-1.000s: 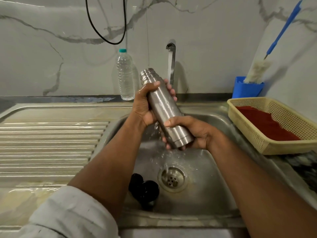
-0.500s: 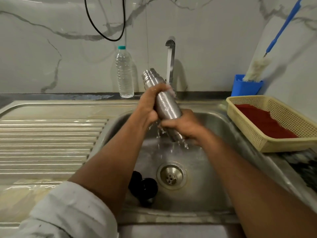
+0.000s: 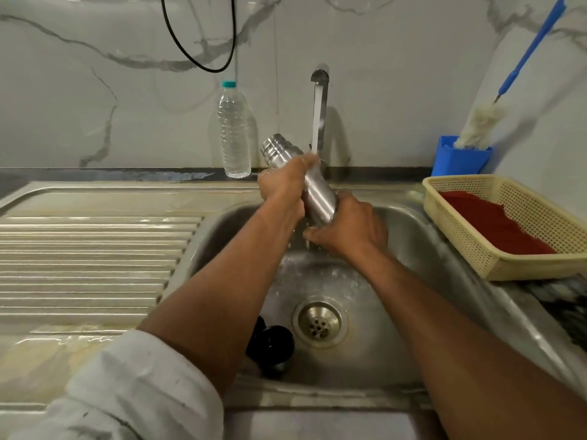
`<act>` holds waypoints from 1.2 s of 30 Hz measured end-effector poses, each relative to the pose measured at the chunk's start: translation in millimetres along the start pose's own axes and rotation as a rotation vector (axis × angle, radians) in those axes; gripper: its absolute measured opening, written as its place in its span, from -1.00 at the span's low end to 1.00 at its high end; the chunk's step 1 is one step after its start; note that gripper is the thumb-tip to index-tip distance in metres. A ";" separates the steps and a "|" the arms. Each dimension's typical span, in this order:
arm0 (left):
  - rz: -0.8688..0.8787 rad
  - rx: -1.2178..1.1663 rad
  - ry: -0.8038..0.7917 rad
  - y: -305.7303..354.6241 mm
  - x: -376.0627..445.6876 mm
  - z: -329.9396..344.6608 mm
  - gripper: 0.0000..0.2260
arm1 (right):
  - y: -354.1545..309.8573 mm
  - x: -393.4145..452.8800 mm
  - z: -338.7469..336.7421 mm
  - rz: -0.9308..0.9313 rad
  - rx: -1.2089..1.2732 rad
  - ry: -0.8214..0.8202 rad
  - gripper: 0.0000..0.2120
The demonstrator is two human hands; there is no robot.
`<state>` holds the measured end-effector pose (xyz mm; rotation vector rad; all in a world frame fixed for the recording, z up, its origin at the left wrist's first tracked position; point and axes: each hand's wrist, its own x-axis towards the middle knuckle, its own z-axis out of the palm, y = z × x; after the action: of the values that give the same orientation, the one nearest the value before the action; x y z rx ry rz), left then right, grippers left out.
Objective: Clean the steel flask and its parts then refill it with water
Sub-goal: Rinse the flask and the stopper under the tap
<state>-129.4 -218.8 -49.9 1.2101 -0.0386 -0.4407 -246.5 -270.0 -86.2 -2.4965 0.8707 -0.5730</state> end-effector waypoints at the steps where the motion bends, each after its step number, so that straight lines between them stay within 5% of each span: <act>1: -0.026 -0.016 -0.063 2.6 1.9 -3.6 -0.46 | 0.3 1.5 -0.2 -0.003 0.094 -0.032 -0.22; 3: -0.067 -0.048 -0.334 8.4 7.6 -16.9 -0.51 | 2.8 6.0 -1.4 0.046 0.461 -0.231 -0.30; 5: -0.063 -0.145 -0.653 12.7 8.7 -31.2 -0.71 | 8.5 6.0 -5.1 0.118 0.802 -0.598 -0.37; 7: -0.066 -0.227 -0.846 13.8 11.5 -39.2 -0.71 | 9.2 2.1 -9.1 0.117 0.953 -0.844 -0.40; 9: -0.049 -0.229 -0.812 15.6 11.5 -37.4 -0.68 | 6.4 1.8 -6.0 0.129 0.964 -0.747 -0.39; 11: -0.046 -0.149 -0.598 18.3 10.3 -30.5 -0.58 | -0.9 2.2 -0.1 0.133 0.826 -0.470 -0.41; 14: -0.028 -0.030 -0.175 13.7 9.5 -19.2 -0.34 | -5.8 0.8 9.4 0.019 0.323 -0.102 -0.30; 17: 0.010 -0.072 0.054 8.4 9.2 -6.3 -0.40 | -7.4 -4.4 10.6 -0.074 -0.048 0.080 -0.21; 19: -0.028 -0.088 0.023 13.5 5.5 -2.4 -0.49 | -9.6 -5.1 9.2 -0.129 -0.115 0.175 -0.18; 22: -0.032 -0.037 -0.243 20.2 3.1 -5.2 -0.42 | -10.5 -2.2 8.8 -0.107 0.017 0.164 -0.16; 25: 0.086 0.014 -0.541 18.0 3.4 -14.6 -0.53 | -5.3 3.3 7.3 0.013 0.467 -0.042 -0.17; 30: 0.034 -0.173 -1.005 21.1 9.1 -34.2 -0.56 | -0.5 -6.1 -5.3 0.045 1.085 -0.603 -0.53; 33: 0.043 -0.195 -0.933 21.4 11.4 -36.6 -0.59 | -12.9 -4.8 6.3 0.011 0.982 -0.370 -0.47; 36: 0.141 -0.088 -0.499 11.9 7.7 -24.0 -0.54 | -16.4 -1.7 20.2 -0.047 0.448 0.059 -0.21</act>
<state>-112.4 -196.7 -49.3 0.9799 -0.5236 -0.6044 -229.6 -252.0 -94.7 -2.1051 0.6225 -0.7669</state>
